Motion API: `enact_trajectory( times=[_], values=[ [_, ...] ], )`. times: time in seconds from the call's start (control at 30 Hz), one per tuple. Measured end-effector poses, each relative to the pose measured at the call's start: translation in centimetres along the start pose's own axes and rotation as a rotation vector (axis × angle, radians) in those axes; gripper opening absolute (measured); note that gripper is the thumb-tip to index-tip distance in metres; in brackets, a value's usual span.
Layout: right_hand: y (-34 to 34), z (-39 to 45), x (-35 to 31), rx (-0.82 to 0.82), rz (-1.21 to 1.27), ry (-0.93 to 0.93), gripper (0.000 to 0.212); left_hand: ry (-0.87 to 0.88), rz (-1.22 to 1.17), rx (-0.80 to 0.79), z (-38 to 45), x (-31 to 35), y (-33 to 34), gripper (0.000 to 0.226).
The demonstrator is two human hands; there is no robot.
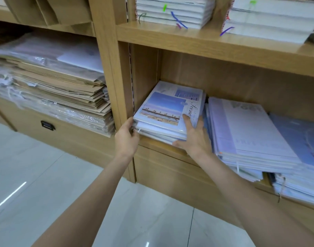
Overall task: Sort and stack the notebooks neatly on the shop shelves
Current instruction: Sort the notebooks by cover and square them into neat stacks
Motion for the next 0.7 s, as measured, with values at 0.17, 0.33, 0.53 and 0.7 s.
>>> enact_trajectory(
  times=[0.17, 0.33, 0.53, 0.7],
  values=[
    [-1.5, -0.7, 1.6, -0.001, -0.019, -0.034, 0.079, -0.045, -0.05, -0.073, 0.0, -1.0, 0.1, 0.054],
    [-1.1, -0.8, 2.5, -0.047, 0.163, -0.013, 0.092, -0.129, -0.044, -0.233, 0.3, -1.8, 2.6, 0.058],
    [-0.1, -1.1, 2.3, 0.045, 0.1, 0.033, 0.114, -0.145, -0.013, -0.173, 0.7, -1.6, 3.9, 0.05],
    [0.0, -1.7, 3.0, 0.109, -0.012, -0.023, 0.104, -0.144, 0.047, -0.17, 0.7, -1.5, 3.4, 0.048]
  ],
)
Point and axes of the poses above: each hand's wrist, its own z-axis towards the middle knuckle, its own y-axis out of the palm, x = y × z, the point moved 7 cm from there along z, towards the middle knuckle, and after that the axes turned 6 degrees about z, right-handed, at the moved point
